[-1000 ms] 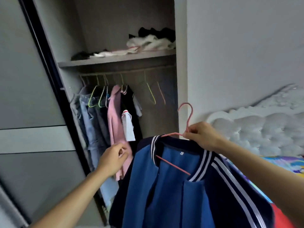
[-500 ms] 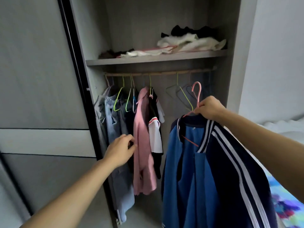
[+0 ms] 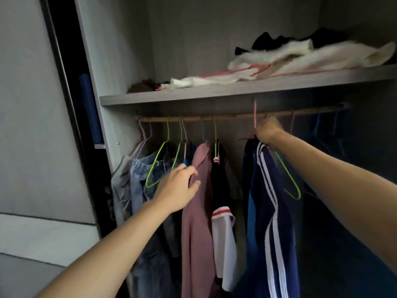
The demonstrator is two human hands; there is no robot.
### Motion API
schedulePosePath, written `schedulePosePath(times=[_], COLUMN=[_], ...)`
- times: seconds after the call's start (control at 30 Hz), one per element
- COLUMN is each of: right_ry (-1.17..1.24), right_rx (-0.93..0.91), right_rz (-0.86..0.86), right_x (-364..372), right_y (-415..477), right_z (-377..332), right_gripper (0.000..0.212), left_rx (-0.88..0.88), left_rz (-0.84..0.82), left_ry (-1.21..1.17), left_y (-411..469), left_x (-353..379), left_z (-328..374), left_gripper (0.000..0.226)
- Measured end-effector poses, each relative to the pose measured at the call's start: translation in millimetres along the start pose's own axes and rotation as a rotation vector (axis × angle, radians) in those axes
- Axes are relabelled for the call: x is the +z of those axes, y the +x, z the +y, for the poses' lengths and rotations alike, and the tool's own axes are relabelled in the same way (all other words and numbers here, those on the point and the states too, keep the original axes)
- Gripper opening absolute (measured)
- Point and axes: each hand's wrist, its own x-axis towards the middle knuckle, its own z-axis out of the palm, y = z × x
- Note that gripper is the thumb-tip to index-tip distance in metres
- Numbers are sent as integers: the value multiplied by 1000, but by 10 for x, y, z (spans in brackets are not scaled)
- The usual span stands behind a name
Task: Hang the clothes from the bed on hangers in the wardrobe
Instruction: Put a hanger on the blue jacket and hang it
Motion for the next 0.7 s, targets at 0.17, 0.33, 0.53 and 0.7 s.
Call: schedulePosePath(times=[0.17,0.33,0.53,0.7], right_ry=[-130,-142,-26,-61], right_rx=[-56,-51,21,-110], right_rz=[-39,-25,-148,5], right_x=[508,875,1309,1029], right_y=[657,1027,857,606], right_z=[-83,-62,179,118], right_gripper=[31,27,16,24], left_rx=[-1,46,137,243], left_rz=[-13,-1,-49,-32], left_ry=[11,5,-5,-42], left_y=[514,822,1104,1374], left_x=[266,445,623,644], left_z=[-223,-459,-694,-738], left_gripper=[23,24,23,27])
